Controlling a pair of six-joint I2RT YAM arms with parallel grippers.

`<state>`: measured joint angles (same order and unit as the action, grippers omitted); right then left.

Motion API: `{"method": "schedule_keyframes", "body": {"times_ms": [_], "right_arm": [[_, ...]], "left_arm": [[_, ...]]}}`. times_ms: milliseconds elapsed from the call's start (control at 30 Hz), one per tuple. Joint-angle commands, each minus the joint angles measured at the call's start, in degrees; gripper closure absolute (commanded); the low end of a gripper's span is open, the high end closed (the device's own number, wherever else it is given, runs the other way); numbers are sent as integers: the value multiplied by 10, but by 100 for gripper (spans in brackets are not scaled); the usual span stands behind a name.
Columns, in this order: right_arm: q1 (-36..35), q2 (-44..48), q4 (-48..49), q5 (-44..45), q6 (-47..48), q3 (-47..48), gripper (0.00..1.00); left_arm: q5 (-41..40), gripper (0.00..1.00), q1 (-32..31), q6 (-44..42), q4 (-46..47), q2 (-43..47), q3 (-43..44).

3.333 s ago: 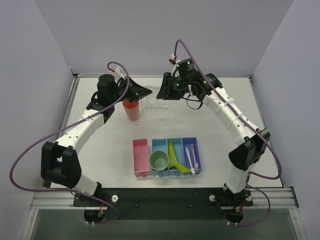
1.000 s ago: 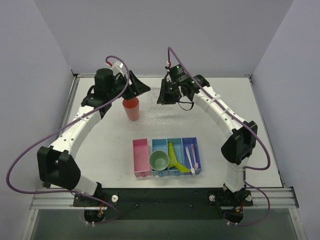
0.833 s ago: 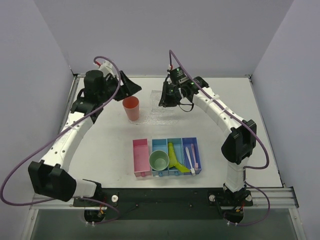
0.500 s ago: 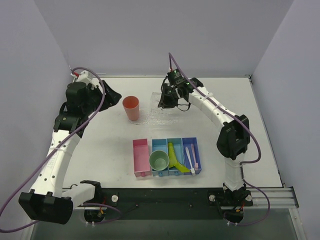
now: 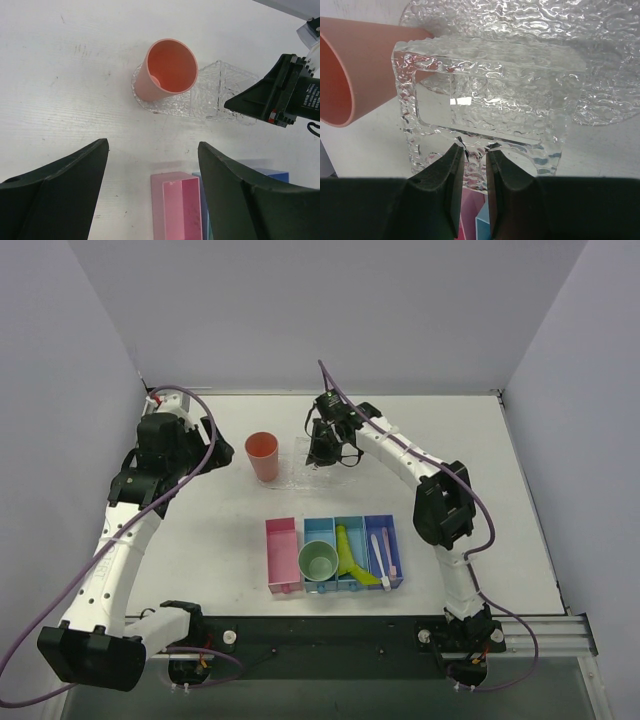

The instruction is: Prepare toiletry sets of a toothbrush and toothpaste on the tray

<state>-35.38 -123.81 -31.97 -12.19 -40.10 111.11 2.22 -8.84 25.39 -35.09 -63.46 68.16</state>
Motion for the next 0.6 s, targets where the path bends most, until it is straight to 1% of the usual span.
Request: {"method": "schedule_keyframes", "body": {"times_ms": [0,33,200,567], "right_arm": [[-7,-18,-13,23,-15,52,100],[-9,-25,-16,25,-16,57,100],[-13,-54,-45,36,-6,101,100],[-15,-77,-65,43,0,132,100]], "left_arm": [[-18,17,-3,-33,-8,13,2],[-35,17,-5,-38,-8,15,1],[-43,15,-8,-47,-9,22,-2],[-53,14,-8,-59,-12,28,-4]]}}
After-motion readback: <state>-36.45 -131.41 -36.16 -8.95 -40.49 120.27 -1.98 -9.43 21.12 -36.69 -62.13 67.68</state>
